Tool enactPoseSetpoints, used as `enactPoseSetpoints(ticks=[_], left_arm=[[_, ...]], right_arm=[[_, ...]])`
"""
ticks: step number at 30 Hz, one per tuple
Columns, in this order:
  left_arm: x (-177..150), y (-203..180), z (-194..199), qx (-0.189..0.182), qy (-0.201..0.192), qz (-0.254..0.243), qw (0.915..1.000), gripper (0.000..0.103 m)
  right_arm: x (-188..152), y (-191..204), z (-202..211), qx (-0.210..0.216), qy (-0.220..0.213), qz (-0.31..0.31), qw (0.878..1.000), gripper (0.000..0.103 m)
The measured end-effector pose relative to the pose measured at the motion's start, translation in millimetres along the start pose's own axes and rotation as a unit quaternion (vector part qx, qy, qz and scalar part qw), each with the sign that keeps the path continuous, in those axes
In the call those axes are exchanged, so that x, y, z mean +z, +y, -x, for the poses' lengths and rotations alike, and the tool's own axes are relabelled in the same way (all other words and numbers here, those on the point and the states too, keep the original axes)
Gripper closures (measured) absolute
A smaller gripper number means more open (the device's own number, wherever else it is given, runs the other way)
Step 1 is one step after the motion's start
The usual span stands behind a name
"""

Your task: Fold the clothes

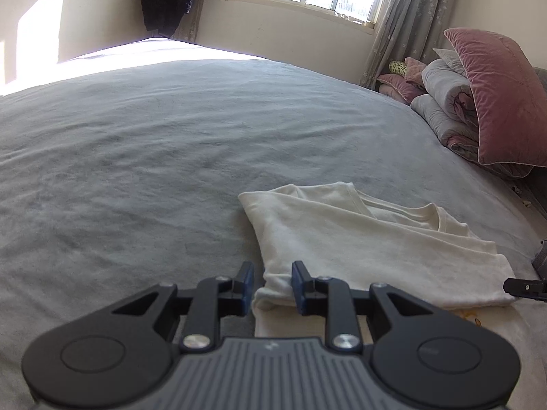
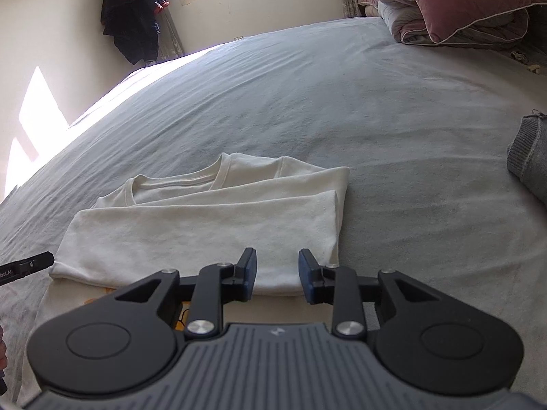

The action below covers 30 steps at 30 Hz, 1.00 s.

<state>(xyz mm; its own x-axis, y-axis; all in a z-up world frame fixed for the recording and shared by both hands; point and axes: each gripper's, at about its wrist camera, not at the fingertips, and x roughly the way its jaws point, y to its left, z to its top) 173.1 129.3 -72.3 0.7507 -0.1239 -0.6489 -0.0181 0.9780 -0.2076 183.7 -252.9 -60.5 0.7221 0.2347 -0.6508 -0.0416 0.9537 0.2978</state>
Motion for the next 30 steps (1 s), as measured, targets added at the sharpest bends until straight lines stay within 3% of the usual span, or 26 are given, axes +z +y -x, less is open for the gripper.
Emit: enactPoseSetpoints(ticks=[6,9,11,18,23,30], left_arm=[[-8.1,8.0,2.4,-0.019,-0.002,0.007,0.9998,0.074],[-3.3,8.3,8.9,-0.023,0.027,0.019,0.9992,0.071],[-4.8,10.7,14.3,-0.034,0.051,0.022,0.9979,0.067],[-25.3,22.8,49.6,-0.067,0.105,0.036,0.9916,0.066],[-52.3,36.6,80.3,-0.099,0.15,0.055,0.9822,0.066],[-92.7,54.3,117.6,-0.153,0.216,0.075,0.9614,0.066]], right_arm=[[-6.8,-22.9,3.5,0.037,0.002,-0.054,0.998,0.074],[-6.5,-26.1,17.2,0.049,0.016,-0.073,0.996,0.066],[-10.0,-29.1,29.0,0.059,0.029,-0.086,0.994,0.048],[-44.9,-45.2,78.0,0.047,0.087,-0.118,0.988,0.045],[-74.8,-57.9,110.1,0.057,0.126,-0.167,0.976,0.045],[-112.4,-51.5,145.0,0.09,0.203,-0.191,0.956,0.051]])
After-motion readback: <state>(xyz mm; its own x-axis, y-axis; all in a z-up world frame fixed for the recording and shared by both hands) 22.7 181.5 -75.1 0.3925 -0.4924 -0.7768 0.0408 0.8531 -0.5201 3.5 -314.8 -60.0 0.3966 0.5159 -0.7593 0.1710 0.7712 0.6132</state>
